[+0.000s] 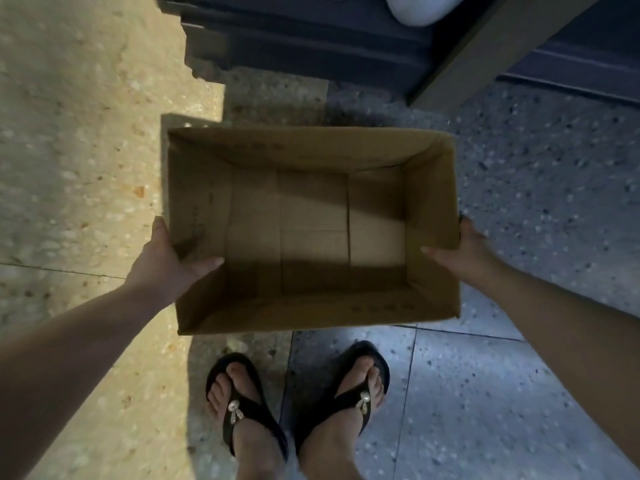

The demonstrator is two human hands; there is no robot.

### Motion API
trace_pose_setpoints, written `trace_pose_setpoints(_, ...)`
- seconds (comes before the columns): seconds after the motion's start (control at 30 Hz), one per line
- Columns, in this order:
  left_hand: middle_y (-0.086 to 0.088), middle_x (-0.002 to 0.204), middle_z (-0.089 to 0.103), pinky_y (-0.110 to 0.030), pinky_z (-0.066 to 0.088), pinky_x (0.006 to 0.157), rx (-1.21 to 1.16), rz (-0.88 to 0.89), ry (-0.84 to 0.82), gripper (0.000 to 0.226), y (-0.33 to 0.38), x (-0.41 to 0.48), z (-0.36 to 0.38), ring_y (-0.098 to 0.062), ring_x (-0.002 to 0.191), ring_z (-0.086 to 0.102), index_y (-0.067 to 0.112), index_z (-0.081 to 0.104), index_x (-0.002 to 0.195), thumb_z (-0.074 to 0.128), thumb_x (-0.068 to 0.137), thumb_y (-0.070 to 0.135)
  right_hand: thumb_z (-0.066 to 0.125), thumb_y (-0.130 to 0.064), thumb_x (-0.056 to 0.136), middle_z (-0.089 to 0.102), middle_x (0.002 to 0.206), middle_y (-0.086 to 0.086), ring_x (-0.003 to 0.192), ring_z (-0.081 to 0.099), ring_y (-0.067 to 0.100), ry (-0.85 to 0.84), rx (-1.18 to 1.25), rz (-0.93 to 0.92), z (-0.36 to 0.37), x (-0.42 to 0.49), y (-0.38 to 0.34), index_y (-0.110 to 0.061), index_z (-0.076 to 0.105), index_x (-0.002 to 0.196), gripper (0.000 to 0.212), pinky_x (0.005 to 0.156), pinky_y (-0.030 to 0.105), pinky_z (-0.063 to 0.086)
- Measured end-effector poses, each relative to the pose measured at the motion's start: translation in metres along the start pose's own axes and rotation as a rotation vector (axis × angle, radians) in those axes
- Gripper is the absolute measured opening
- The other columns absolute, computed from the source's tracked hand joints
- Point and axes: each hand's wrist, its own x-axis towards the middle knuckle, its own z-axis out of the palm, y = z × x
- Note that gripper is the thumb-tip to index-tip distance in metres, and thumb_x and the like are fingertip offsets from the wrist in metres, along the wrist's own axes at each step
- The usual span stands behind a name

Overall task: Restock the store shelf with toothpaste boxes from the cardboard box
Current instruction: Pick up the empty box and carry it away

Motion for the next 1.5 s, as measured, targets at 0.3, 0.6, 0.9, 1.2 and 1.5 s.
trace_pose_setpoints(0.3,-0.012,0.136,0.046,-0.052,0.041,0.100,-0.193,-0.049,0.068,0.089,0.020,-0.031,-0.009,-0.039,0.124,0.044,0.015,0.023,0.137,0.077,0.070,0.035,0.073,-0.037,0.072,0.056,0.125,0.012,0.111,0.056,0.034,0.140,0.105,0.064,-0.008,-0.028,-0.002,-0.017,0.038,0.129,0.069,0.092,0.051,0.049)
trace_pose_setpoints(0.6,-0.011,0.135,0.047,-0.051,0.041,0.098,-0.115,0.056,0.073,0.096,0.086,-0.184,-0.094,-0.040,0.122,0.046,0.022,0.018,0.139,0.079,0.066,0.035,0.071,-0.034,0.077,0.052,0.128,0.016,0.113,0.053,0.038,0.182,0.163,0.146,-0.109,-0.191,0.000,-0.013,0.033,0.134,0.072,0.093,0.048,0.046)
trace_pose_setpoints(0.9,-0.005,0.127,0.049,-0.052,0.040,0.102,-0.241,0.200,-0.015,0.097,0.153,-0.341,-0.187,-0.036,0.119,0.049,0.028,0.015,0.135,0.081,0.064,0.035,0.072,-0.032,0.076,0.055,0.124,0.025,0.111,0.055,0.041,0.374,0.227,0.217,-0.234,-0.381,-0.006,-0.008,0.034,0.133,0.072,0.092,0.048,0.046)
trace_pose_setpoints(1.2,-0.019,0.124,0.055,-0.050,0.044,0.095,-0.033,0.547,-0.025,0.106,0.224,-0.496,-0.254,-0.042,0.112,0.053,0.017,0.027,0.129,0.088,0.046,0.043,0.075,-0.034,0.072,0.059,0.120,0.017,0.111,0.056,0.035,0.606,0.463,0.262,-0.316,-0.579,0.041,-0.009,0.042,0.124,0.066,0.093,0.043,0.046)
trace_pose_setpoints(1.5,-0.009,0.137,0.048,-0.037,0.041,0.080,0.088,0.893,-0.233,0.095,0.325,-0.645,-0.216,-0.033,0.120,0.049,0.021,0.020,0.142,0.077,0.068,0.040,0.075,-0.028,0.073,0.060,0.118,0.015,0.106,0.058,0.031,0.833,0.795,0.421,-0.348,-0.700,0.165,-0.008,0.045,0.125,0.063,0.090,0.040,0.049)
